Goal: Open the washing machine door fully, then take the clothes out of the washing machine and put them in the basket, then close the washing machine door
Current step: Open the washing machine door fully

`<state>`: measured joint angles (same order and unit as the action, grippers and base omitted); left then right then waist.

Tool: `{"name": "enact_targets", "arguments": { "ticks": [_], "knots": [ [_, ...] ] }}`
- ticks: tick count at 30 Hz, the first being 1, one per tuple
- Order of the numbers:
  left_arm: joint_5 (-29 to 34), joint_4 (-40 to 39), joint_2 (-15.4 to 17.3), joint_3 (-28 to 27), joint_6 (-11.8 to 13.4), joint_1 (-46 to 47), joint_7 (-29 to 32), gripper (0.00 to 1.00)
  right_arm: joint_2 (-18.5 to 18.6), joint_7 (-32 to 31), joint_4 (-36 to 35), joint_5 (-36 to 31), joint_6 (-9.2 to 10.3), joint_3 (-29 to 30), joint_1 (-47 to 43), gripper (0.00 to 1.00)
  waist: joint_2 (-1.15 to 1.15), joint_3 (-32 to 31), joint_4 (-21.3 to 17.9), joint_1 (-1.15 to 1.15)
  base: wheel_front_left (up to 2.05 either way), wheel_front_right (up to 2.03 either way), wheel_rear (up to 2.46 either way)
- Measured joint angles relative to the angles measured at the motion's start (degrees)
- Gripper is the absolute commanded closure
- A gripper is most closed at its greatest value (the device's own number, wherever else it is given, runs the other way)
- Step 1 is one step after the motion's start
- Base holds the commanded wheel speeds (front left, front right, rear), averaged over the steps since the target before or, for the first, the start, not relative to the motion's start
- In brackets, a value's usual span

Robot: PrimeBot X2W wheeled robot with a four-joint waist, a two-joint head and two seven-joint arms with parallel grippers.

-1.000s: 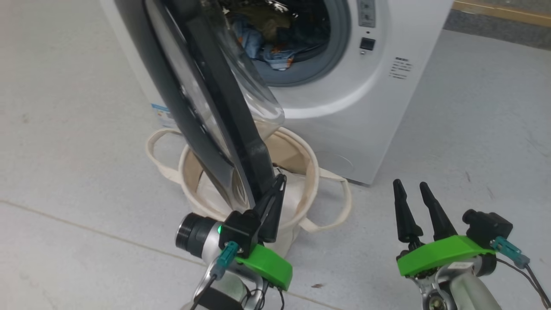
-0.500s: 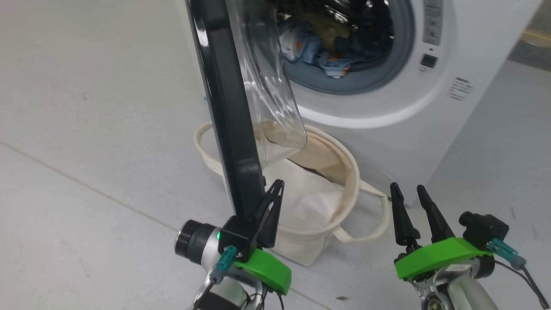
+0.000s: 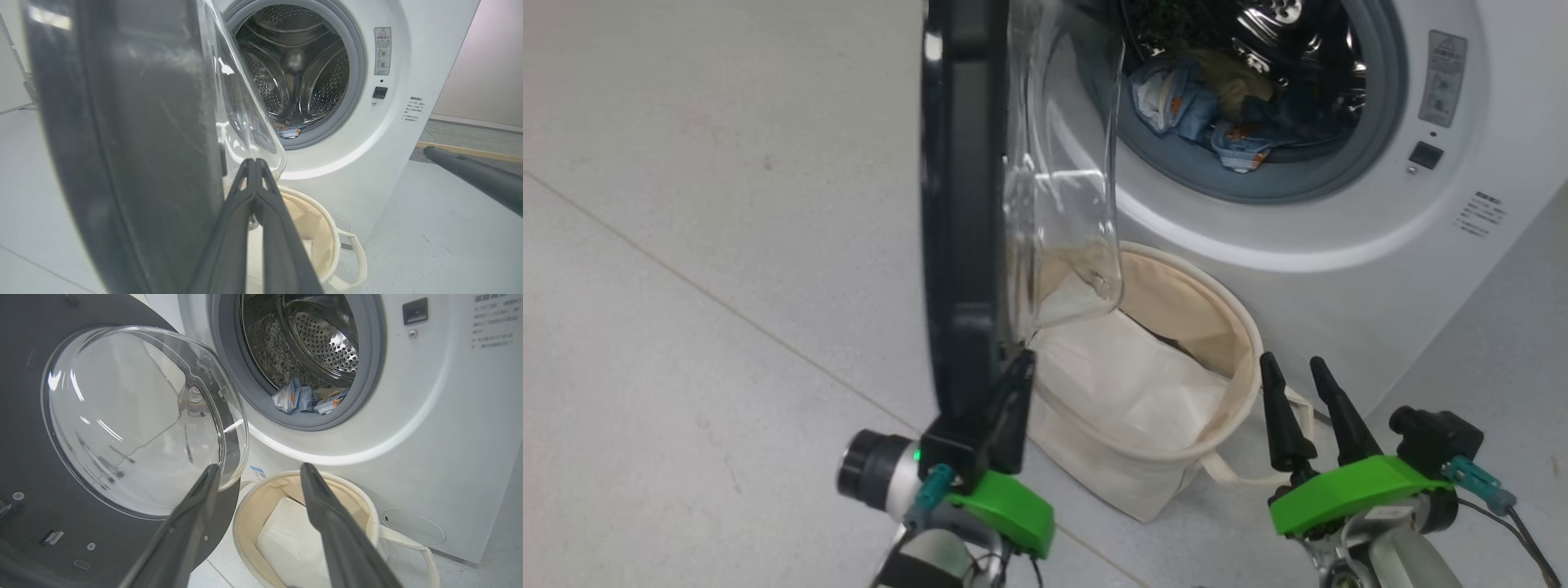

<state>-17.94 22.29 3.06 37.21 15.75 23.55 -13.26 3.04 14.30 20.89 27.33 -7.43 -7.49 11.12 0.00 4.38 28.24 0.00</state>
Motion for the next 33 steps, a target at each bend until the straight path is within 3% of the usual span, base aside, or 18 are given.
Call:
{"name": "enact_targets", "arguments": {
  "ticks": [12, 21, 33],
  "knots": [
    [-4.26, 5.95, 4.19, -10.47, 2.91, 1.42, -0.81, 1.0, 0.0, 0.0, 0.49, -1.23, 0.0, 0.56, 0.03, 0.0, 0.0, 2.04, -0.3, 0.0, 0.0, 0.0, 0.0],
    [-5.63, 7.61, 7.71, -18.18, 2.89, 3.15, -1.05, 1.0, 0.01, 0.0, 0.49, -3.31, 0.0, 0.91, 0.29, 0.0, 0.0, 4.71, -0.87, 0.0, 0.0, 0.0, 0.0],
    [-6.45, 8.48, 7.97, -28.83, 1.8, 5.28, -1.05, 1.0, 1.33, 0.0, -0.2, -5.14, 0.0, 1.25, 2.26, 0.0, 0.0, 10.03, -2.15, 0.0, 0.0, 0.0, 0.0]
  ]
}}
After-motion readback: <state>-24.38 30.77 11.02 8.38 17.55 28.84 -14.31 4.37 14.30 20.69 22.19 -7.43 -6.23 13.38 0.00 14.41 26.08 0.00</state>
